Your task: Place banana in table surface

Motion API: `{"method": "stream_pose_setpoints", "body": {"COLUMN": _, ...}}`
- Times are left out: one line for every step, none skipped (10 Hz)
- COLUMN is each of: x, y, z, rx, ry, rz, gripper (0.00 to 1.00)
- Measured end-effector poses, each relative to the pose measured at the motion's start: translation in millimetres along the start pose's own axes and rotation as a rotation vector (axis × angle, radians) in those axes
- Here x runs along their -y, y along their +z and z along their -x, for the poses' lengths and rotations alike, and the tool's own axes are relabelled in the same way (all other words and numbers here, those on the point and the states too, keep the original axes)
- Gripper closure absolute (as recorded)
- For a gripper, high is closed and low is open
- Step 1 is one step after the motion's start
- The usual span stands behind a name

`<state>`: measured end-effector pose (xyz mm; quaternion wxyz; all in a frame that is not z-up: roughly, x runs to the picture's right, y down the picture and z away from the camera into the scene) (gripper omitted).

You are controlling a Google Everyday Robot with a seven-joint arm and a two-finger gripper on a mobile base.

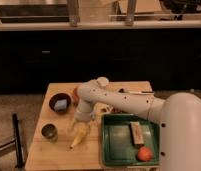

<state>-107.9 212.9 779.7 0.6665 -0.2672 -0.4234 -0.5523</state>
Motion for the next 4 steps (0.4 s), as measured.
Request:
{"method": "stream_pose_setpoints", "body": {"x": 2.1, "y": 0.4, "z": -1.1, "rx": -0.005, "ry": -0.011, "rz": 0.003, "gripper": 0.2}}
{"method": "stream_pose_setpoints", "body": {"x": 4.2, "y": 1.2, "z": -1.7, "rx": -0.01, "ry": -0.019, "rz": 0.002, "gripper": 0.2}}
{"method": "stream_pose_setpoints", "body": {"x": 6.8, "y": 0.4, "z": -2.2, "rx": -0.024, "ry": -0.031, "rz": -0.003, "gripper": 0.2}}
{"method": "stream_pose_setpoints", "body": {"x": 6.6, "y": -2.0, "z": -2.0, "rx": -0.055, "ry": -0.045, "rz": -0.01, "gripper": 0.2}}
